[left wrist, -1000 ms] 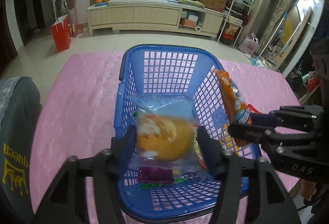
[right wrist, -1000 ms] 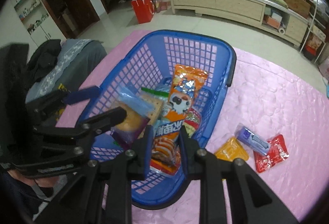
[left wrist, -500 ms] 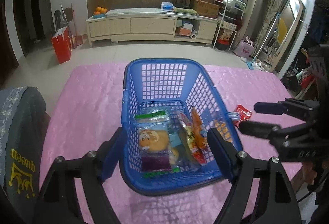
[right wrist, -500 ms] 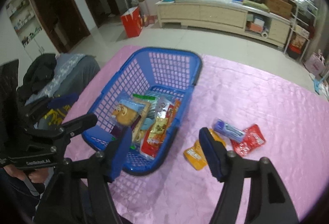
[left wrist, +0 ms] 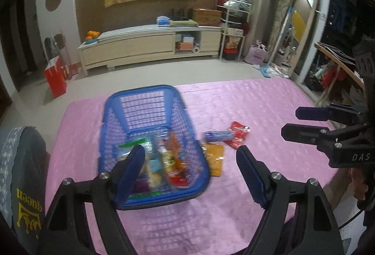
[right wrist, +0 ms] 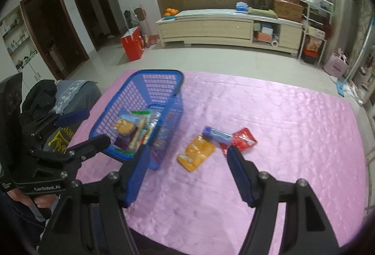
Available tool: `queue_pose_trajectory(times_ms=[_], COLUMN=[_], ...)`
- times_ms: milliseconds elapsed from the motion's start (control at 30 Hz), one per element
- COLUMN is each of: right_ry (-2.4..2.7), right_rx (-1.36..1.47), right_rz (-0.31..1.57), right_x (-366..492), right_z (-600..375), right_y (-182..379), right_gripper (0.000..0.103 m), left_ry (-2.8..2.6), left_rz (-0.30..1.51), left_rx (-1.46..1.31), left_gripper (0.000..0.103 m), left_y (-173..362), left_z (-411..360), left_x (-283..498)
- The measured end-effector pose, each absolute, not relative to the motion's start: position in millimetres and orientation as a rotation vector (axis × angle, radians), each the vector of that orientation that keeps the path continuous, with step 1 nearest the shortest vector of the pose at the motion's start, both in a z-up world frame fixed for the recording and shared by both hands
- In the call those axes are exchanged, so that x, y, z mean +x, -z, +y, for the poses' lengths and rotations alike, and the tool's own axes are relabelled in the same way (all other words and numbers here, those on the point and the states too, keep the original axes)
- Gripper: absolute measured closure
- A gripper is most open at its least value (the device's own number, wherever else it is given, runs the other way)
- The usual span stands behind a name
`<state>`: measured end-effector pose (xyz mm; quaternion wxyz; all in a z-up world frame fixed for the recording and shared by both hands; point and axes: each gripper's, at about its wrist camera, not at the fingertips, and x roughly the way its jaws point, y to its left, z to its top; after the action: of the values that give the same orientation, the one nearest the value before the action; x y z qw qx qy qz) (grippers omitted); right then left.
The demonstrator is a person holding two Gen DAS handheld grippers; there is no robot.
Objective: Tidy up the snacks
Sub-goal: 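Move both tools back toward the orange pack, gum and red sachet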
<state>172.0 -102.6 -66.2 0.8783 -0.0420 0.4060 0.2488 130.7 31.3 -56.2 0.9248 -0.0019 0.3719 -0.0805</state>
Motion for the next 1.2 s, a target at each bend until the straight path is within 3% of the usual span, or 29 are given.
queue_pose_trajectory(times_ms=[533,1200], right_ry=[-0.375,-0.340], right_rx=[-0.076,-0.005], right_rz=[0.900,1.037], right_x=[191,246], right_z=[-174,-180], right_y=[122,235], right_gripper=[0.031,0.031], left_ry=[0.239,0.171], left_rz=[0.830,0.978], left_rx=[0.159,0.331], left_gripper=[0.024,0.025], left_y=[103,220], left_z=[-81,-117], left_x=[165,234])
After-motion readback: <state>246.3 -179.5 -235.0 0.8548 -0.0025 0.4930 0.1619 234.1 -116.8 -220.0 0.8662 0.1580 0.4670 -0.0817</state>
